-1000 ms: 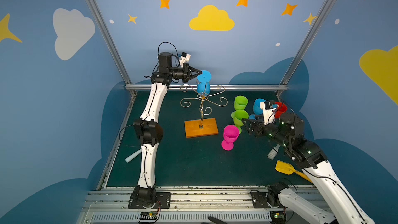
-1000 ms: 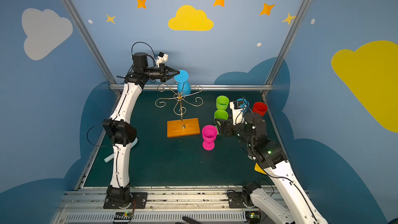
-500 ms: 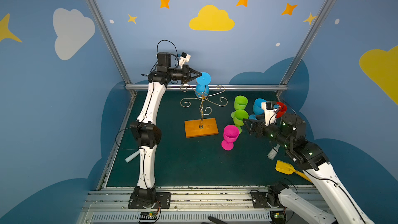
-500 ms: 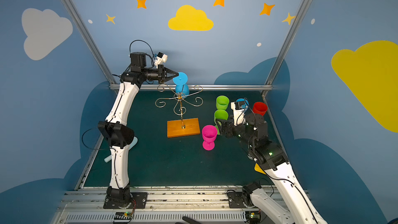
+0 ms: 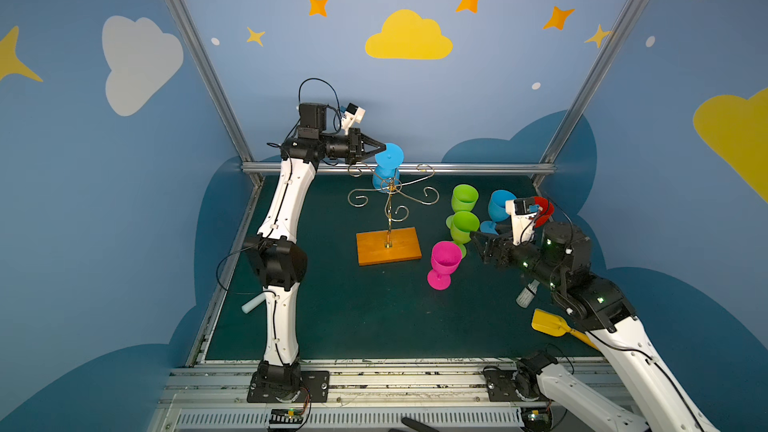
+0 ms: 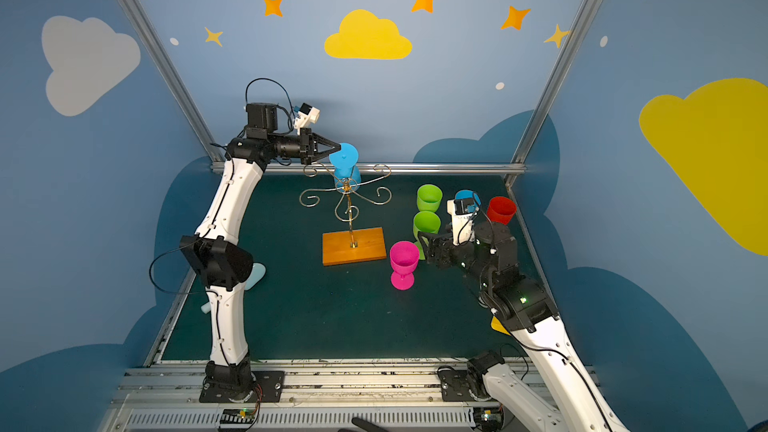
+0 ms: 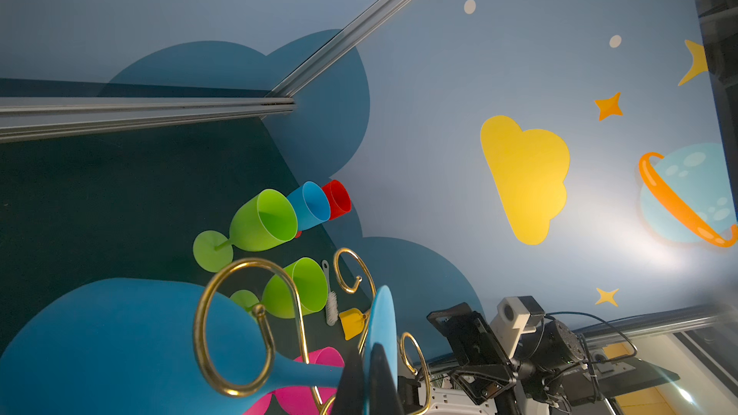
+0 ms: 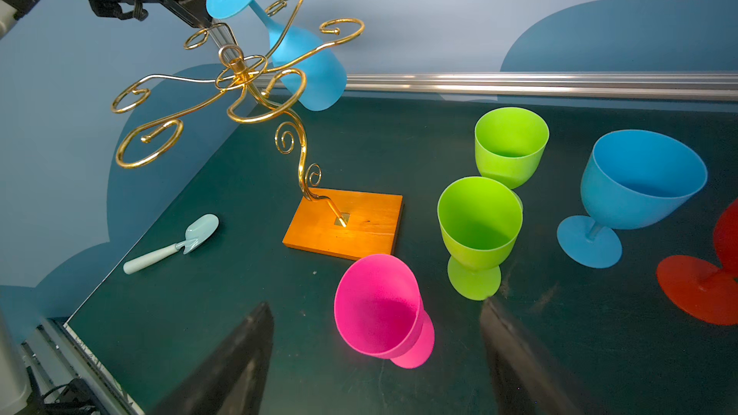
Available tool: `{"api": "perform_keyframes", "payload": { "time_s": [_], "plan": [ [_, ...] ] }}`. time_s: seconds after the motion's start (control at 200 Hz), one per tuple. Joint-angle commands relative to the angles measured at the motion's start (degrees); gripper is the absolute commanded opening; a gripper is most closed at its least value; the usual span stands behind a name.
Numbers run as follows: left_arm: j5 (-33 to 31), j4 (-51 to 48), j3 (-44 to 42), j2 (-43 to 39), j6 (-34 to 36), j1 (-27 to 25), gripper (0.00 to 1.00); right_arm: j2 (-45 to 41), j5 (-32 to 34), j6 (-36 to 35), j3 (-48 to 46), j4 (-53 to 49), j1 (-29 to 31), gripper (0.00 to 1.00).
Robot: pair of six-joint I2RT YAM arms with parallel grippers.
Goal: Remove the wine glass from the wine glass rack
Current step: 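Close the left gripper on the hanging blue glass foot, then lift the blue glass off the rack with the left gripper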
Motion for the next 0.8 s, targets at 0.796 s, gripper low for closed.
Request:
{"api": "perform_keyframes", "payload": {
  "time_s": [0.796],
  "plan": [
    [-1.8,20.5,-5.7,-7.4,-15.0,11.6,0.03,-2.3,1.2,-0.6,-0.7,-0.7,-0.7,0.80]
  ]
}}
